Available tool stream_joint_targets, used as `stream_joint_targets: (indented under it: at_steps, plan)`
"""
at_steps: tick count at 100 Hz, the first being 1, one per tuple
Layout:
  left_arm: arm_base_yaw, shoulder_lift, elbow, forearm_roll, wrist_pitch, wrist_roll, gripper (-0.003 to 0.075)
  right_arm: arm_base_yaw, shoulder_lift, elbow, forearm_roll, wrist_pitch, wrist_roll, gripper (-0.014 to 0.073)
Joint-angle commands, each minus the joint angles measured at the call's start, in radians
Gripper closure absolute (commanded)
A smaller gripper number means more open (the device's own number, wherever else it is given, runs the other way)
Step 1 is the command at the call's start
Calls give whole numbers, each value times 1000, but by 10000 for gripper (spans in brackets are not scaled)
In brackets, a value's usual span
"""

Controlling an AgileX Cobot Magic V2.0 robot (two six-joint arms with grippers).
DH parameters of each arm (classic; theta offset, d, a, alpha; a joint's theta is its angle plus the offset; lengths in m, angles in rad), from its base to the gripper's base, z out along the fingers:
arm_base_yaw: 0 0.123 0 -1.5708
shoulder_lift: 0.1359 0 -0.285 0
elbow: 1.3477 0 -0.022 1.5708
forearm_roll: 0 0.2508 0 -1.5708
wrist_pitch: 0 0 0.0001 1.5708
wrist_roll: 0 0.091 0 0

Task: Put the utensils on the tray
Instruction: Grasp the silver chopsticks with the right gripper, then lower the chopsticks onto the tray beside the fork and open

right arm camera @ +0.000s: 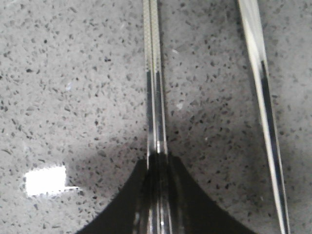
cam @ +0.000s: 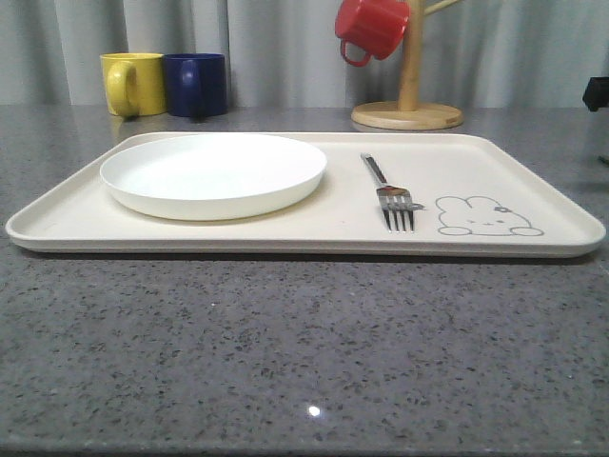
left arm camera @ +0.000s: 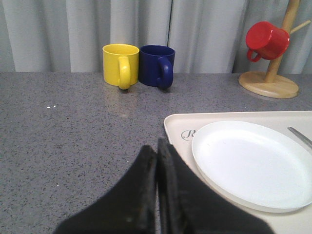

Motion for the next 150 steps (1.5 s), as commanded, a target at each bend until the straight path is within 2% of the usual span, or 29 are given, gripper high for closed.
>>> stream_joint_targets:
  at_steps: [1,18,28,52,66,80,107,150]
  plan:
    - [-4,8,-25,-7,-74,1,738,-6,-52,-37,5,4,-9,636]
    - [-4,8,-25,-7,-74,1,738,17,-132,-66,9,59,-2,636]
    - [-4,8,-25,-7,-74,1,738,55,-196,-73,12,78,48,636]
    - [-4,8,-25,-7,-74,1,738,251,-266,-73,11,55,194,636]
    - [-4,8,-25,-7,-74,1,738,364,-238,-73,-8,1,270,636]
    - [-4,8,-25,-7,-74,1,738,430,-182,-73,-50,-64,367,636]
    - [-4,8,-25,-7,-74,1,738,453,-71,-73,-65,-138,460,636]
    - [-4,8,-25,-7,-74,1,738,453,-14,-73,-46,-160,460,636]
